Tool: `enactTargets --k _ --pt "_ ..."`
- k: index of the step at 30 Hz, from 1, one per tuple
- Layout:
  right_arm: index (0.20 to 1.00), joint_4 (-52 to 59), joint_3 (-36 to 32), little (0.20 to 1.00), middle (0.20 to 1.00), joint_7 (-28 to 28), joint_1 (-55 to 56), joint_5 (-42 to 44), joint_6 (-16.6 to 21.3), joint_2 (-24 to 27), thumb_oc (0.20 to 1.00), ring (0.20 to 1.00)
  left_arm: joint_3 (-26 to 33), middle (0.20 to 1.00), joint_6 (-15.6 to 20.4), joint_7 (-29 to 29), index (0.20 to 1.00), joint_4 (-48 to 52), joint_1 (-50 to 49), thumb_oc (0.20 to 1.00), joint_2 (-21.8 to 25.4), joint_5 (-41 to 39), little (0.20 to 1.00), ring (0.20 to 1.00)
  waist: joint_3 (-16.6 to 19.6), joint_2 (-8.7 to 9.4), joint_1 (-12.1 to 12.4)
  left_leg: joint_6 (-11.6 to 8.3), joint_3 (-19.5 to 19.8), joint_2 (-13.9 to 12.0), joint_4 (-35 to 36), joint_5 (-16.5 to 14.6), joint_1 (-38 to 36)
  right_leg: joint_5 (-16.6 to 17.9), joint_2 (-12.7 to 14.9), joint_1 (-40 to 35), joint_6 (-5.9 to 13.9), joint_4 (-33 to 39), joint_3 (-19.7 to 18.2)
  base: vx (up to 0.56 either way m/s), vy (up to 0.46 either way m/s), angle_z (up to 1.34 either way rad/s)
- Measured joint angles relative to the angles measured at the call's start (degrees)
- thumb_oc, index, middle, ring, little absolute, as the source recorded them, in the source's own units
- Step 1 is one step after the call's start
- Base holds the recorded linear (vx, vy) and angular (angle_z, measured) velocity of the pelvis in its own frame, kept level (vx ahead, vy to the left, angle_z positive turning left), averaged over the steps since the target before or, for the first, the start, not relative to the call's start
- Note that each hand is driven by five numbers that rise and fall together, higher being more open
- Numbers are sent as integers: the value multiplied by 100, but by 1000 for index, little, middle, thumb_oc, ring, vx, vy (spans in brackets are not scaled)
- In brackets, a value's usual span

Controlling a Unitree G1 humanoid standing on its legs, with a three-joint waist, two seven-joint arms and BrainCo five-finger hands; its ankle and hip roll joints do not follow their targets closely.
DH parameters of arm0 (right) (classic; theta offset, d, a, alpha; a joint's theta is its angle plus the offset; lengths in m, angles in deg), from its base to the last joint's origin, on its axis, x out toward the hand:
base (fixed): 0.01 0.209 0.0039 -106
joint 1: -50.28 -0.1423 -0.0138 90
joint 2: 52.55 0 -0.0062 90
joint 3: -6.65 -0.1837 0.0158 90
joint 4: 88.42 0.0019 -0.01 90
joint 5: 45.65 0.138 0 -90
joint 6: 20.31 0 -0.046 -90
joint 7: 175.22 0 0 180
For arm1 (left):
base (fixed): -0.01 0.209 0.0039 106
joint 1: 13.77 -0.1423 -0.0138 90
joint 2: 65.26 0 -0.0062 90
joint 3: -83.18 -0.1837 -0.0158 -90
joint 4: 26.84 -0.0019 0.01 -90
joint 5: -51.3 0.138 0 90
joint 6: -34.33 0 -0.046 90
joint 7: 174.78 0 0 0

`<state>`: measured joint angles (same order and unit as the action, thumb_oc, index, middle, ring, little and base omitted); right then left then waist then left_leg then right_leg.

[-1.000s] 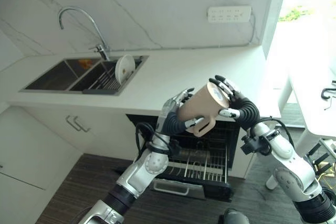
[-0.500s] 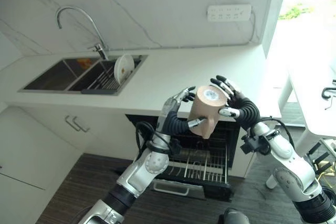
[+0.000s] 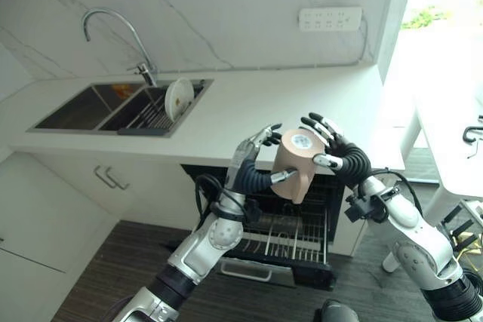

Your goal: Place the dishes in the dishwasher.

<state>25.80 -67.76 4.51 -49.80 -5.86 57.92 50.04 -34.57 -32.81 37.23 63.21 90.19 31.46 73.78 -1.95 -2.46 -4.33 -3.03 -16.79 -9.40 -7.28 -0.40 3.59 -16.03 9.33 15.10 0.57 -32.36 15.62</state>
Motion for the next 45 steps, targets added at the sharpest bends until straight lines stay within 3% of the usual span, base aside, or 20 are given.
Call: enactTargets --k 5,13,25,31,36,39,45 --pt "200 1 85 200 200 -420 -226 -387 -83 368 200 200 -6 200 66 -88 200 162 22 200 -2 -220 200 200 -5 9 22 5 13 0 -3 -3 -26 -1 9 -38 1 3 16 -1 0 1" --pt "200 6 275 200 200 -820 -275 -613 -123 420 200 200 -8 200 98 -95 200 165 115 200 -3 -222 200 200 6 24 25 5 17 -1 -5 -3 -21 -1 16 -37 1 3 23 -4 0 0" --pt "200 5 279 200 200 -863 -267 -841 -120 393 200 200 -4 200 76 -106 200 169 115 200 -3 -238 200 200 139 39 25 -6 17 8 -13 5 -24 1 39 -41 0 -9 23 0 0 0" --pt "200 -41 281 200 200 -824 -159 -711 -133 237 200 200 14 200 85 -145 200 168 82 200 -5 -653 200 200 244 49 27 9 18 5 -20 -1 -26 -1 52 -40 0 -29 21 0 0 0" --pt "200 -176 188 200 200 -631 183 -550 -117 246 200 200 397 200 209 -215 200 198 -164 200 -5 -1076 200 200 245 69 38 8 22 -3 -33 -1 -25 -1 53 -41 0 -32 25 0 0 0" --pt "200 -319 -211 200 200 -585 501 -549 -72 327 200 200 874 1000 211 -239 1000 266 -392 1000 -2 -1623 1000 1000 242 115 53 8 25 -2 -34 -1 -24 -1 55 -42 0 -30 28 0 0 0" --pt "200 -543 -716 200 200 -485 758 -547 40 432 200 200 1581 1000 211 -302 1000 283 -751 1000 1 -2135 1000 1000 234 141 128 8 42 0 -34 -1 -23 -1 63 -60 1 -16 46 0 0 0"
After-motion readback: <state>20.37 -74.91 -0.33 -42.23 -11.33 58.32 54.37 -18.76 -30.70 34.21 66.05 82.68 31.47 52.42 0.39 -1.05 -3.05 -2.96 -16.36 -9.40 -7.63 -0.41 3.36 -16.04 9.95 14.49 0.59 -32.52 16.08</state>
